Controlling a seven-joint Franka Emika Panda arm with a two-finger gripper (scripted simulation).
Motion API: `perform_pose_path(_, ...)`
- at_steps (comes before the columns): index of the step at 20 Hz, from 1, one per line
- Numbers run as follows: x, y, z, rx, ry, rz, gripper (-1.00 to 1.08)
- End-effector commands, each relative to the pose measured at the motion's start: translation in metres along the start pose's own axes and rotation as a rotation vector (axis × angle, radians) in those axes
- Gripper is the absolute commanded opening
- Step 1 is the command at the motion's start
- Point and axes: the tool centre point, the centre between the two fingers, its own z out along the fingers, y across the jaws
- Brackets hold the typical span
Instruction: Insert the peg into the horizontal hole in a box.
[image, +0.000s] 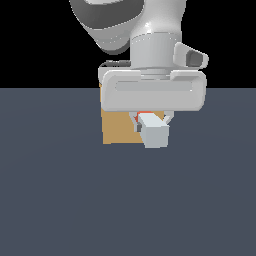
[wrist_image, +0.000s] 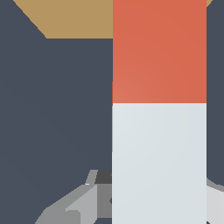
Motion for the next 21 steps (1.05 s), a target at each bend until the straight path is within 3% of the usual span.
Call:
perform_pose_path(1,0.006,0.001,-0.002,-0.004,0.000,-0.001,-1.00)
perform_pose_path(14,0.098,0.000,-0.004,-0.007,0.000,-0.001,-1.00)
perform_pose_path(21,0.116,0.002,-0.004,-0.008,0.000,-0.001,-1.00)
